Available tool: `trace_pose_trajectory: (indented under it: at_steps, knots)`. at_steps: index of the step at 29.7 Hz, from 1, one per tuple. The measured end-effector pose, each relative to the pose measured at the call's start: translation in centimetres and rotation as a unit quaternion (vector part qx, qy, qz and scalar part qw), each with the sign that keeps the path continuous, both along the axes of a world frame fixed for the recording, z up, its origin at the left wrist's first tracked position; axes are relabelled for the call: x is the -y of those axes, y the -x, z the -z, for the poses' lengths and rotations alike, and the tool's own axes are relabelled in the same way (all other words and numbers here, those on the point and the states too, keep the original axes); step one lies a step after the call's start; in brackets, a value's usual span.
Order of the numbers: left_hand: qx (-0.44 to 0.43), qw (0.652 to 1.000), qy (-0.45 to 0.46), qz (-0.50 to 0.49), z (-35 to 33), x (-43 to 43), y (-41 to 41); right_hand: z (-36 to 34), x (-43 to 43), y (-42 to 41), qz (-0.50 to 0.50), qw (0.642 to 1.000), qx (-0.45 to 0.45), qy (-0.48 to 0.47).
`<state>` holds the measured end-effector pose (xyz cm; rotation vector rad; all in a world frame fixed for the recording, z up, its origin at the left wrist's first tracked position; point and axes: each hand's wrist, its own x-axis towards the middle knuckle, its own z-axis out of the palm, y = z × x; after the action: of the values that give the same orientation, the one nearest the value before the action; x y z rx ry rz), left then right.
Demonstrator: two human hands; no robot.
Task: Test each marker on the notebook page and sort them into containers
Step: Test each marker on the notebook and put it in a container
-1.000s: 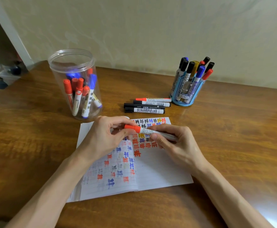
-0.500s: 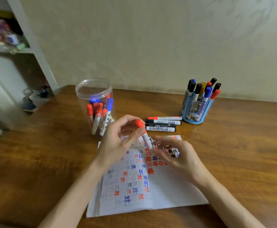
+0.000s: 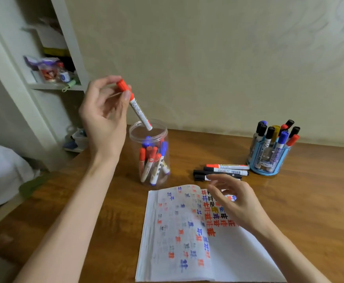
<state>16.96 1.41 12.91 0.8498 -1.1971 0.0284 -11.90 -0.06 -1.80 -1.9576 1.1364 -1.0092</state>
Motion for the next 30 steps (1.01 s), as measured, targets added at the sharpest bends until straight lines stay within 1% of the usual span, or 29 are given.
trace_pose_trajectory:
  at_steps: [3,6,10,13,17,19,21,24,28,30]
  knots:
    - [0.025,0.998,-0.049,-0.022,1.2,1.0,-0.5,0.8,0.1,0.1,-0.001,1.0,0.0,-0.002]
    - [0.069,0.99,-0.112,-0.054,3.0,1.5,-0.3,1.1,0.2,0.4,0.001,1.0,-0.002,-0.01]
    - [0.102,0.98,-0.162,-0.056,4.9,1.9,-0.5,1.3,0.4,0.8,0.007,1.0,-0.004,-0.014]
    - [0.135,0.971,-0.179,-0.088,6.1,1.9,-0.9,1.4,0.5,0.9,0.008,1.0,-0.01,-0.016]
    - [0.216,0.952,-0.176,-0.128,7.4,2.1,-1.8,1.3,0.5,0.9,0.013,1.0,-0.014,-0.017]
    - [0.268,0.936,-0.174,-0.152,8.2,2.2,-1.7,1.4,0.5,1.0,0.016,1.0,-0.012,-0.019]
    - [0.295,0.918,-0.189,-0.186,8.7,2.2,-1.2,1.3,0.5,1.0,0.018,1.0,-0.012,-0.019]
    - [0.283,0.919,-0.202,-0.185,8.8,2.3,-0.8,1.3,0.4,1.2,0.024,0.999,-0.015,-0.02]
    - [0.228,0.945,-0.198,-0.128,9.0,2.2,-0.4,1.2,1.0,1.8,0.058,0.998,-0.039,-0.004]
    - [0.204,0.956,-0.168,-0.13,9.4,1.8,0.2,1.2,1.7,2.3,0.097,0.992,-0.074,0.016]
